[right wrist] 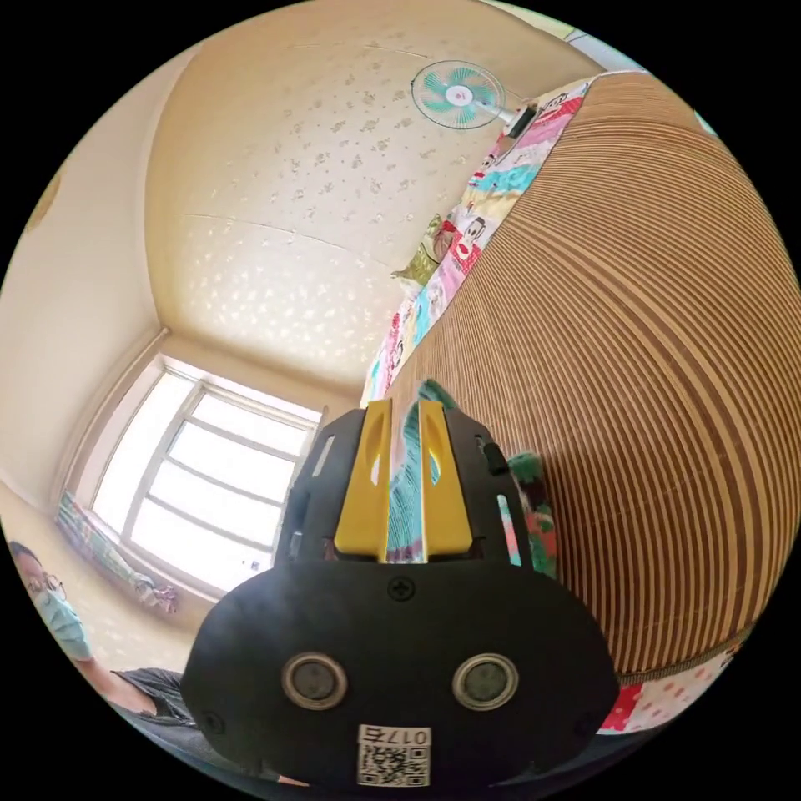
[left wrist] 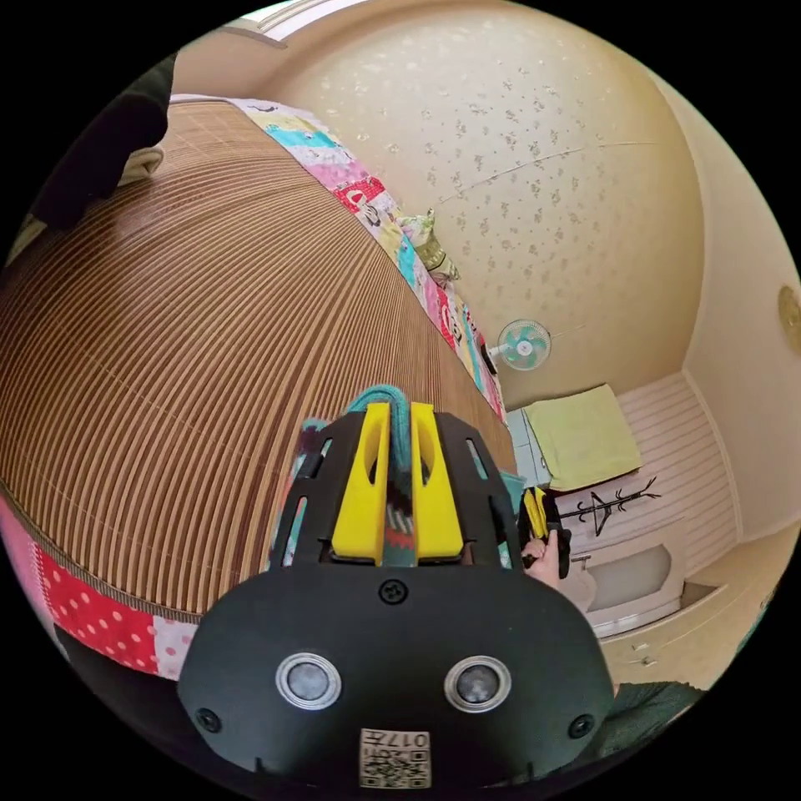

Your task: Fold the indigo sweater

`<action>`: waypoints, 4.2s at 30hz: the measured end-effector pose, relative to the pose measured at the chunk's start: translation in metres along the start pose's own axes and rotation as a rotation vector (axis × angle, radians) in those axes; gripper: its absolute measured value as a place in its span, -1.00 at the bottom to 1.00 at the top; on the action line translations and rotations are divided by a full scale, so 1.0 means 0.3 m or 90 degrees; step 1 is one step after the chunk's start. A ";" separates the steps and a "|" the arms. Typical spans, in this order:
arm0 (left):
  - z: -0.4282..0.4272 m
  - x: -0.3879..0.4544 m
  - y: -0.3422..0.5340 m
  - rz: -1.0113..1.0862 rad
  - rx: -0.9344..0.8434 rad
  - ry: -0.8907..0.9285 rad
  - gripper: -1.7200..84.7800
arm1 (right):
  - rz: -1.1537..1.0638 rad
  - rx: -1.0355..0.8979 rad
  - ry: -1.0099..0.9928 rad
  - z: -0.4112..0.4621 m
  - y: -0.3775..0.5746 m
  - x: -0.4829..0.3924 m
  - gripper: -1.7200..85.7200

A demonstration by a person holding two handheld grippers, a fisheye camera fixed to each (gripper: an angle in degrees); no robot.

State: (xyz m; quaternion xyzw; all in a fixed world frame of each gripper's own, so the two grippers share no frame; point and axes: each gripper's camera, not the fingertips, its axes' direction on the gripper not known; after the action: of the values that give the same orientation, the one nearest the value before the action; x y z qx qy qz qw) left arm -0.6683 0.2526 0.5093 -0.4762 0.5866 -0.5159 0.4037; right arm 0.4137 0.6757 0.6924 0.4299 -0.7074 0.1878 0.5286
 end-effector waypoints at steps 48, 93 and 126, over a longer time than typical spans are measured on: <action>-0.093 0.293 0.328 0.080 -0.289 0.349 -0.75 | -0.278 0.046 -0.083 0.110 0.656 -0.234 -0.72; 0.309 0.435 0.813 0.265 -0.351 -0.108 -0.67 | -0.045 -0.597 0.146 0.406 0.201 0.249 -0.51; -0.330 0.109 0.794 0.090 0.154 -0.520 -0.86 | -0.110 -0.704 -0.134 0.745 0.603 -0.133 -0.94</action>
State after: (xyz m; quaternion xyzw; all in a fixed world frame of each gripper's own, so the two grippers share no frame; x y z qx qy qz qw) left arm -0.8048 0.2460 0.2881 -0.5489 0.3453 -0.3214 0.6901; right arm 0.1396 0.6324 0.6076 0.1618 -0.7117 -0.2983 0.6150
